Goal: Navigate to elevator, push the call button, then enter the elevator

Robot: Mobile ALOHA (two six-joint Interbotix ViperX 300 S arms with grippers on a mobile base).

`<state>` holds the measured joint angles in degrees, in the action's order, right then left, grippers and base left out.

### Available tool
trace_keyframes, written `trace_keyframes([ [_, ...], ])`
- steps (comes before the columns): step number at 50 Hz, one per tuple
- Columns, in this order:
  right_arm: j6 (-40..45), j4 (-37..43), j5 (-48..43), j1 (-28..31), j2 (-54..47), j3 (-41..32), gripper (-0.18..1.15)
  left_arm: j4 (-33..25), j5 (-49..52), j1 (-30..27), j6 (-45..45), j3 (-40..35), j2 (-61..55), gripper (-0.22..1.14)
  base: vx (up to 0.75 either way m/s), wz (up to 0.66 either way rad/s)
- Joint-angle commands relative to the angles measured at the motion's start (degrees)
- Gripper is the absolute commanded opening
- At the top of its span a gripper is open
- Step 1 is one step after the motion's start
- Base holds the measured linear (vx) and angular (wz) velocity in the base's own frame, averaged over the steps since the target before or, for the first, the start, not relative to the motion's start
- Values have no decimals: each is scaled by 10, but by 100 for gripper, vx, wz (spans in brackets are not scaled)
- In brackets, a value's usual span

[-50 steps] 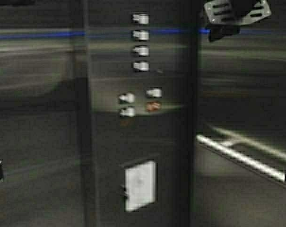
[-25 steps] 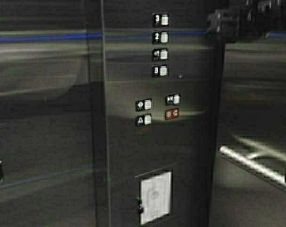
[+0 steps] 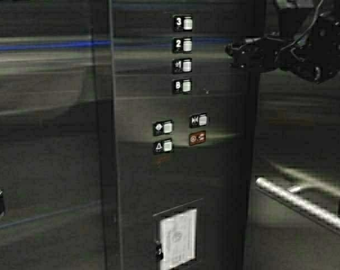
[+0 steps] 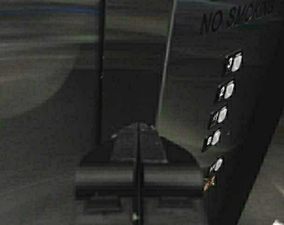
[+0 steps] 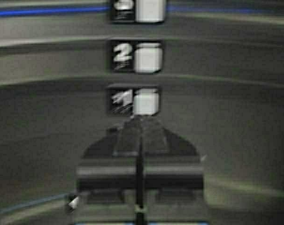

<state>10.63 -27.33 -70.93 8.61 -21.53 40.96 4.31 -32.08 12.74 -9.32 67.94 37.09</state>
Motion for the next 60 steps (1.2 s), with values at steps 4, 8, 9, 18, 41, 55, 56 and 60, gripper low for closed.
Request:
trace_keyframes([
  [4,-2,-17,-6,-2,7,-19,6,1,-4,1,-1,0,9,3,10,-5],
  [8,-2,-24,-6,1,1,-22,6,1,-4,1,-2,2,10,3,10,-4],
  [9,-2,-24,-7,1,-2,-24,6,1,-4,0,-1,3,11,3,9,-4],
  [18,-1,-25,-6,18,-26,-43,6,1,-4,1,-1,7,11,3,8,-3],
  [41,3,-18,14,76,-109,-136,6,1,-4,1,-1,10,12,3,6,-1],
  [55,4,2,41,77,-132,-166,6,1,-4,1,-1,11,12,3,2,0],
  [56,4,3,42,78,-134,-169,6,1,-4,1,-1,11,12,3,2,0],
  [60,4,4,45,83,-139,-177,6,0,-4,1,-1,11,12,3,2,0],
])
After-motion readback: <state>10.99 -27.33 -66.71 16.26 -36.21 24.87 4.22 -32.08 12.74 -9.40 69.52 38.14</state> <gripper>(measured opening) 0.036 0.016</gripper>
